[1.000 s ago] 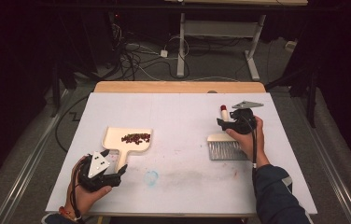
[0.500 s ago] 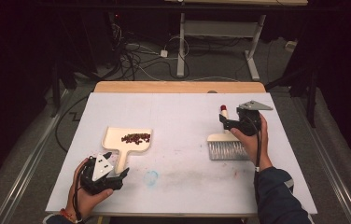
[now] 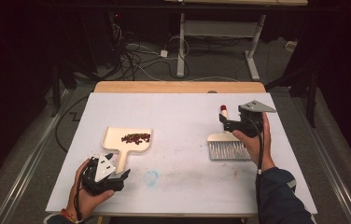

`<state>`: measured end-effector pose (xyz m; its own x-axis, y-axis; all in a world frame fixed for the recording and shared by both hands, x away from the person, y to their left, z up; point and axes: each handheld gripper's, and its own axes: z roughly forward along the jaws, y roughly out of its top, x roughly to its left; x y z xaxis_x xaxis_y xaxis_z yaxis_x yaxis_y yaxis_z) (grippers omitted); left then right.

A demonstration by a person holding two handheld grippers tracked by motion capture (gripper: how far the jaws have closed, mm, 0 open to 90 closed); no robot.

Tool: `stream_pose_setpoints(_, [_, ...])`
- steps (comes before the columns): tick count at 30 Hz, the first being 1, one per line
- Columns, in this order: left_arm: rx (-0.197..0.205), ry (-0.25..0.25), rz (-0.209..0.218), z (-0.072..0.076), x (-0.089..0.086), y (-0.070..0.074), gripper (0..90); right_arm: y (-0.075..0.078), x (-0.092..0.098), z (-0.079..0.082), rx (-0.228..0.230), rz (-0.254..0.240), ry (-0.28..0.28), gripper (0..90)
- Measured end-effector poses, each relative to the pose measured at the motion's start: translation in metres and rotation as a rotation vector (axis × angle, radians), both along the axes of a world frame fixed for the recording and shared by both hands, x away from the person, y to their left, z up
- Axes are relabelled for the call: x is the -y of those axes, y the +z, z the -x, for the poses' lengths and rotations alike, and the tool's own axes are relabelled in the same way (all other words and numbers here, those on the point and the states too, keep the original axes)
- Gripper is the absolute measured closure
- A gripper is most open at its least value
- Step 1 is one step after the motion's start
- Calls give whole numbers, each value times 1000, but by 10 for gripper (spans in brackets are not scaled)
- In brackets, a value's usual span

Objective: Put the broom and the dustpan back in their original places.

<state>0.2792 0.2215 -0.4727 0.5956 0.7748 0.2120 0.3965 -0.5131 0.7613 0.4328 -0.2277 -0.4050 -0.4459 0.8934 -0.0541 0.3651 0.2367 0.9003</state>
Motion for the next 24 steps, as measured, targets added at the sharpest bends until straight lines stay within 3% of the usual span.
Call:
stream_pose_setpoints(18, [-3, 7, 8, 0, 0, 0, 157, 16, -8, 25, 38, 20, 77, 158])
stream_pose_setpoints(24, [-6, -7, 11, 1, 0, 0, 155, 20, -9, 34, 73, 34, 91, 158])
